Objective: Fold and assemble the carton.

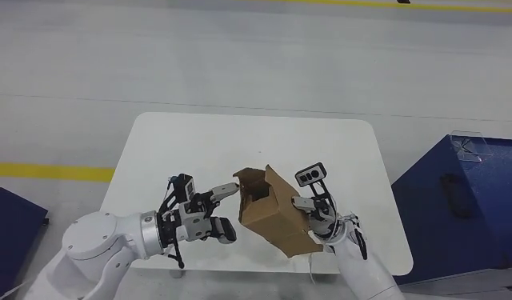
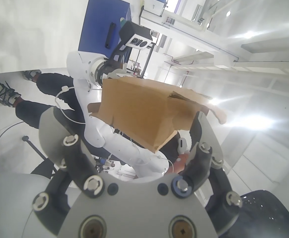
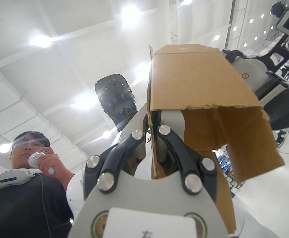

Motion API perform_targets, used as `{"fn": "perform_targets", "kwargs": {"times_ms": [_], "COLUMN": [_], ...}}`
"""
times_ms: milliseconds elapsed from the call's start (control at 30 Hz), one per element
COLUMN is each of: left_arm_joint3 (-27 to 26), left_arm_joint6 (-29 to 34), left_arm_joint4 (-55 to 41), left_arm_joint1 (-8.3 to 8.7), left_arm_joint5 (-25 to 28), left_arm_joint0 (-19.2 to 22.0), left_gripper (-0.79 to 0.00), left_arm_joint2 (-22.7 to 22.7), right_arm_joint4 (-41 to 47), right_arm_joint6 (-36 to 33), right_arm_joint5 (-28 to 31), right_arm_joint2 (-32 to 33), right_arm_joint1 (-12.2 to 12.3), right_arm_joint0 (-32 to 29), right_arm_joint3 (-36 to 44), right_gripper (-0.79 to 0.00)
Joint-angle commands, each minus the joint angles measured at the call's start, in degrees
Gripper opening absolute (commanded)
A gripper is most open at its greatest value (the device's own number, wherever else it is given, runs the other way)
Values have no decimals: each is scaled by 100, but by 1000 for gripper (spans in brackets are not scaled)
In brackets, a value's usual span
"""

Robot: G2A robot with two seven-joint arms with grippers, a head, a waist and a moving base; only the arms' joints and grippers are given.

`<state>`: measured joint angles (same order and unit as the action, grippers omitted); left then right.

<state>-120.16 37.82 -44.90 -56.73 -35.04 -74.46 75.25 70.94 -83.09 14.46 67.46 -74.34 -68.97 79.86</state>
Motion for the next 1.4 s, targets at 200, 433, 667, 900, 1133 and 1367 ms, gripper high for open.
{"fn": "perform_targets", "kwargs": {"times_ms": [200,433,667,900,1133,1367], "left_arm_joint3": [-9,55,57,62,-37,-679], "left_arm_joint6": [67,-1,7,-17,-307,-399], "left_arm_joint4": [209,257,152,140,-354,-152], "left_arm_joint1": [7,1,0,-2,-28,14], "left_arm_joint5": [-91,-328,-286,-254,132,297], "left_arm_joint0": [49,196,192,183,-26,-472], "left_gripper": [0,0,0,0,0,0], "left_arm_joint2": [-214,-376,-350,-346,-75,190], "right_arm_joint4": [-188,-90,-90,-140,-600,-1383], "right_arm_joint6": [-42,192,192,361,36,-93], "right_arm_joint5": [-36,95,95,140,335,581], "right_arm_joint2": [-68,5,5,55,299,487], "right_arm_joint1": [-27,-54,-54,-51,2,52], "right_arm_joint0": [-12,-30,-30,-51,-129,-133], "right_arm_joint3": [9,29,29,108,290,412], "right_gripper": [-785,-785,-785,-785,-785,-785]}}
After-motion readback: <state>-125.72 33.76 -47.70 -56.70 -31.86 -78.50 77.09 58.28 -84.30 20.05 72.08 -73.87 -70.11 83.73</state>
